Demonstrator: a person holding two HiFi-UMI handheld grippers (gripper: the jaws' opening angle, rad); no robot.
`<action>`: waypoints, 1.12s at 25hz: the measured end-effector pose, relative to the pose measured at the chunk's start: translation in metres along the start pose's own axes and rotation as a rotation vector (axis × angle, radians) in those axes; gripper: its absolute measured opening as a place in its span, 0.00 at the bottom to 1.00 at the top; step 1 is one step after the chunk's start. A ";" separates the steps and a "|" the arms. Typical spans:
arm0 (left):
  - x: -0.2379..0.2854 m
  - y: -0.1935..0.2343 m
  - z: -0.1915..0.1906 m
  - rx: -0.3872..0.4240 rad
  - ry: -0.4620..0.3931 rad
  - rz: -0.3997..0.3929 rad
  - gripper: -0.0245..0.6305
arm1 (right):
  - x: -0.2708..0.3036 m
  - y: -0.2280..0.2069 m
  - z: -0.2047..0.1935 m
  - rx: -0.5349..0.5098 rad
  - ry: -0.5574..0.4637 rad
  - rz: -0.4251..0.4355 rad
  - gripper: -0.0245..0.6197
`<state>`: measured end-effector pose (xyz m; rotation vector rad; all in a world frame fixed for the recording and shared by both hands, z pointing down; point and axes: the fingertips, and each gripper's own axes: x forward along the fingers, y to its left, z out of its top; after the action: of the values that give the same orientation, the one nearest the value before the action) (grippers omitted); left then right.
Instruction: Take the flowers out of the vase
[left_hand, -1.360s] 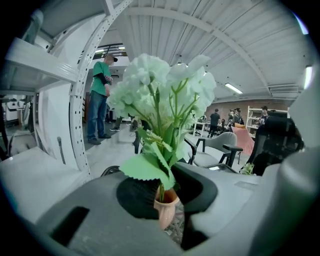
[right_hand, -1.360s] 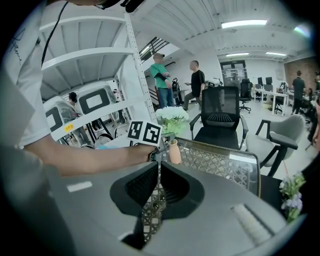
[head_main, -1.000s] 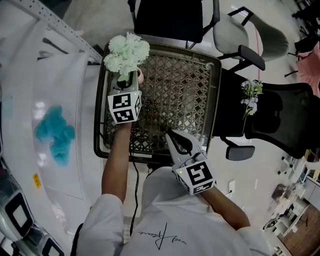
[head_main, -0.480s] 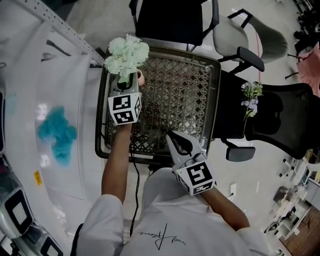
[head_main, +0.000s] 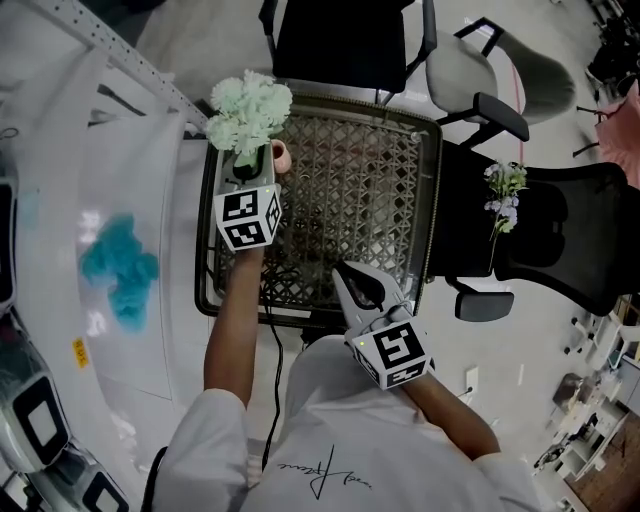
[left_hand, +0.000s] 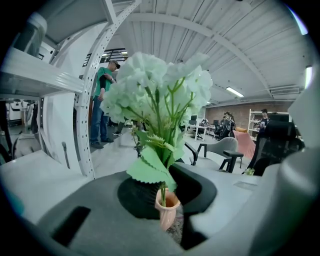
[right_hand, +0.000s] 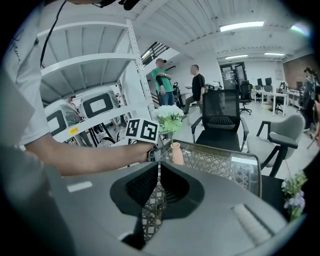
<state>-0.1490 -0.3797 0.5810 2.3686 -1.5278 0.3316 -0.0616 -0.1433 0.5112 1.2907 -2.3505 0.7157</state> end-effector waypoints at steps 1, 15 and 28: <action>-0.001 0.000 0.001 -0.001 -0.002 0.001 0.12 | 0.000 0.001 0.001 0.001 -0.002 0.001 0.07; -0.013 -0.006 0.017 0.024 -0.024 -0.005 0.12 | -0.005 0.007 0.006 0.006 -0.035 0.015 0.07; -0.027 -0.014 0.033 0.049 -0.042 -0.004 0.12 | -0.019 0.009 0.006 0.028 -0.060 0.033 0.07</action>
<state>-0.1468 -0.3635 0.5392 2.4304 -1.5508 0.3236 -0.0599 -0.1303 0.4940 1.3046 -2.4228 0.7327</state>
